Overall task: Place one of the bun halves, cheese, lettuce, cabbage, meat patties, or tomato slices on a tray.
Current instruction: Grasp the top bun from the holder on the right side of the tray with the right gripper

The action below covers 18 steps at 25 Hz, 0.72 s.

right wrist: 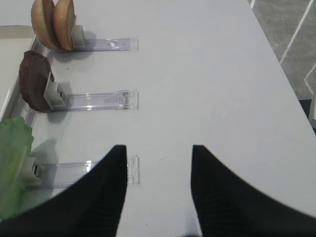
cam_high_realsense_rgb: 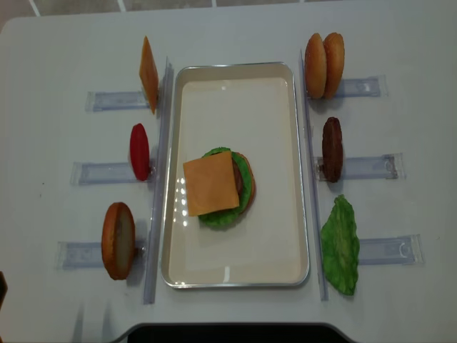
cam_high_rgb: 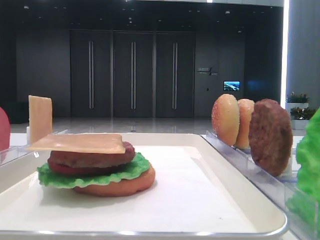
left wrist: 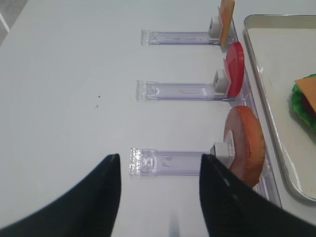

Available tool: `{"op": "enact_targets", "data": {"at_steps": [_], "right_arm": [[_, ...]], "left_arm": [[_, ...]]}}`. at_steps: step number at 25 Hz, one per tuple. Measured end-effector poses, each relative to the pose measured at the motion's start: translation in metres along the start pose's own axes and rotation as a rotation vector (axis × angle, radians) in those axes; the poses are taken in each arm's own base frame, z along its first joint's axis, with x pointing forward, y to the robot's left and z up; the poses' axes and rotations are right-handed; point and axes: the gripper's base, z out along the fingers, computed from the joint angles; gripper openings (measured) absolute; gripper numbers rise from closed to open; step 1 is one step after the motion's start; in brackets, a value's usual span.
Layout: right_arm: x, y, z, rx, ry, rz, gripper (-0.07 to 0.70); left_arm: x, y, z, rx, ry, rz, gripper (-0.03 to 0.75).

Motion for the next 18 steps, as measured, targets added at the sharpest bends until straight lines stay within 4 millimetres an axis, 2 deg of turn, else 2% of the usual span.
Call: {"op": "enact_targets", "data": {"at_steps": [18], "right_arm": [[0.0, 0.0, 0.0, 0.0, 0.0, 0.0, 0.298]], "left_arm": [[0.0, 0.0, 0.0, 0.0, 0.0, 0.0, 0.391]]}}
